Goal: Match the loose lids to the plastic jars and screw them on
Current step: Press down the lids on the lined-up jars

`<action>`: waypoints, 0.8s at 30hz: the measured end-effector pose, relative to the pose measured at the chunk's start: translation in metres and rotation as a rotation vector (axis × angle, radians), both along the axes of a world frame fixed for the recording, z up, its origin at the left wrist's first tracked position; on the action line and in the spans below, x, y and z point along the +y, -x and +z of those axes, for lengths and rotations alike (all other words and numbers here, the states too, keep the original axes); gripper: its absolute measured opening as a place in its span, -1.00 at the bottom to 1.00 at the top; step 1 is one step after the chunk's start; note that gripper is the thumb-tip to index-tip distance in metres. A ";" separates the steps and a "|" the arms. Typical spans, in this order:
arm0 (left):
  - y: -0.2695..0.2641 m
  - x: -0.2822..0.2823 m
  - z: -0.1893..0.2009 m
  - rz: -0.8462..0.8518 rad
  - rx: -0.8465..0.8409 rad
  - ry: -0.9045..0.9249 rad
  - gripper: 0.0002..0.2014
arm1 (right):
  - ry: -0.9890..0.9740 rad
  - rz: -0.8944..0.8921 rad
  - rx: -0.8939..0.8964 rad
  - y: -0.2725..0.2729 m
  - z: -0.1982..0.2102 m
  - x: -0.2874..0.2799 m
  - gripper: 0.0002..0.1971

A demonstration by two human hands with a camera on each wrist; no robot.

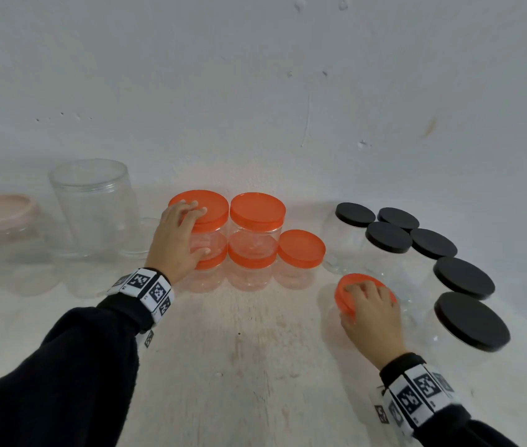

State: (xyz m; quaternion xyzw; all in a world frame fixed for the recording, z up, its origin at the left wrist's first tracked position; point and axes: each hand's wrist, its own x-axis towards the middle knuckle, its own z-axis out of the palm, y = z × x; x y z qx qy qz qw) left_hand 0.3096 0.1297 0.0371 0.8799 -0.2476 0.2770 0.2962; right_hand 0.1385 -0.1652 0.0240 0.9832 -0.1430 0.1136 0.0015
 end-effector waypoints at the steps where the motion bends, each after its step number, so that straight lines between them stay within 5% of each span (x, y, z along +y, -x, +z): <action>1: 0.000 0.000 0.000 -0.002 0.001 -0.001 -0.25 | 0.011 0.063 -0.024 0.002 -0.001 0.003 -0.52; 6: 0.002 0.000 0.002 0.000 0.011 -0.014 -0.26 | -0.038 0.380 -0.085 0.013 0.002 0.026 -0.54; 11: 0.002 0.000 0.003 0.005 0.011 -0.020 -0.26 | -0.094 0.337 0.187 0.019 0.009 0.030 -0.17; 14: 0.001 0.001 0.002 0.004 0.020 -0.024 -0.26 | -0.091 0.331 0.295 0.020 0.010 0.025 -0.13; 24: 0.000 0.001 0.001 0.003 0.016 -0.027 -0.25 | -0.211 0.367 0.008 0.020 0.013 0.034 -0.17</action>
